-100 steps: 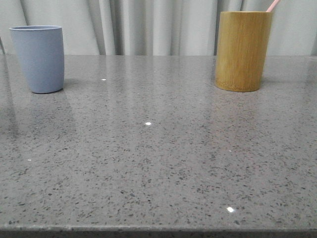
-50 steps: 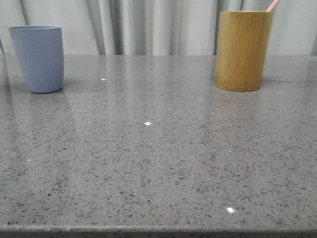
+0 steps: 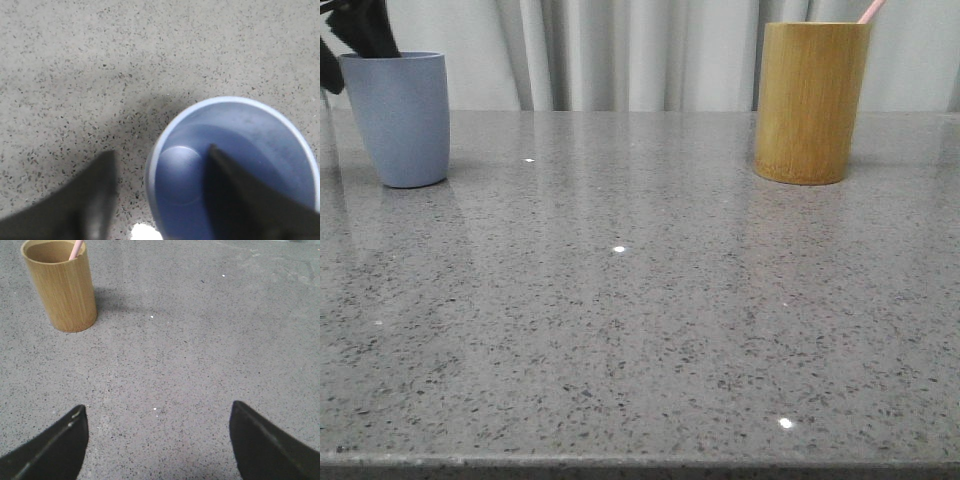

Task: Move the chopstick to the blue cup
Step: 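Grasp the light blue cup with the left gripper and carry it toward the bamboo cup, then lower the blue cup onto the table beside the bamboo cup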

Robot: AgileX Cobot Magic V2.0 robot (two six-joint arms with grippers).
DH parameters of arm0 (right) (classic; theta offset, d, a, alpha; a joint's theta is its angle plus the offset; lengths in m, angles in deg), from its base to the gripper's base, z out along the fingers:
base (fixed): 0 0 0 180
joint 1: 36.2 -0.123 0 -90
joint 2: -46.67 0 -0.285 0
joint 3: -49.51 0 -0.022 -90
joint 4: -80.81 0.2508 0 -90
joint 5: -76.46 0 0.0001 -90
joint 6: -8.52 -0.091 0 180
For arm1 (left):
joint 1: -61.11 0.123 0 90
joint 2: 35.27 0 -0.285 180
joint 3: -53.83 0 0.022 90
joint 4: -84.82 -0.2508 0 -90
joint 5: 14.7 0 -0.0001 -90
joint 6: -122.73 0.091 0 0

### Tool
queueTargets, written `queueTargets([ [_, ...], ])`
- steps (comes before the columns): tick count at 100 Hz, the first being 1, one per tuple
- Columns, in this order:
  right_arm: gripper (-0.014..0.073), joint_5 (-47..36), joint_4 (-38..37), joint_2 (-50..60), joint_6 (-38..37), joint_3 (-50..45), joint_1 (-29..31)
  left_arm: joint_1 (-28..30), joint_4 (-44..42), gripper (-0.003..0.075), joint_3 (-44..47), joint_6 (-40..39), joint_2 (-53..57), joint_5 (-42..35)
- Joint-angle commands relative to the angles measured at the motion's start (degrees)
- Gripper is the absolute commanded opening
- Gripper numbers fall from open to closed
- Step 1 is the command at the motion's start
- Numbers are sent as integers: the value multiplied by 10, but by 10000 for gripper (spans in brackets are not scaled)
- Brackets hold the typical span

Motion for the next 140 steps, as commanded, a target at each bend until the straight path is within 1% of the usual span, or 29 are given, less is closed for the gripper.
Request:
queueTargets([
  [1, 580, -41, -4, -8, -1, 18, 2, 2, 14, 83, -21, 0, 24, -21],
  [4, 580, -41, -4, -8, -1, 18, 2, 2, 14, -11, -21, 0, 24, -20],
  [5, 580, -41, -4, -8, -1, 18, 2, 2, 14, -22, -23, 0, 24, -20],
  [13, 580, -41, -4, -8, -1, 18, 2, 2, 17, -19, -38, 0, 24, -1],
  [21, 580, -41, -4, -8, -1, 18, 2, -1, 26, -19, -64, 2, 24, 34],
  [32, 580, -41, -4, -8, -1, 18, 2, -24, 29, -19, -112, 24, 24, 86],
  [39, 580, -41, -4, -8, -1, 18, 2, -46, 26, -19, -139, 25, 24, 106],
  [55, 580, -42, -3, -8, -1, 18, 2, -115, 0, -19, -184, 25, 20, 108],
  [68, 580, -43, -2, -8, -1, 18, 2, -174, -24, -19, -220, 25, -5, 107],
  [87, 580, -45, -1, -8, -1, 18, 2, -232, -36, -19, -266, 25, -59, 107],
  [107, 580, -45, -1, -8, -1, 18, 2, -252, -37, -19, -294, 25, -110, 103],
  [140, 580, -45, -1, -8, -1, 18, 2, -251, -42, -19, -294, 25, -134, 104],
])
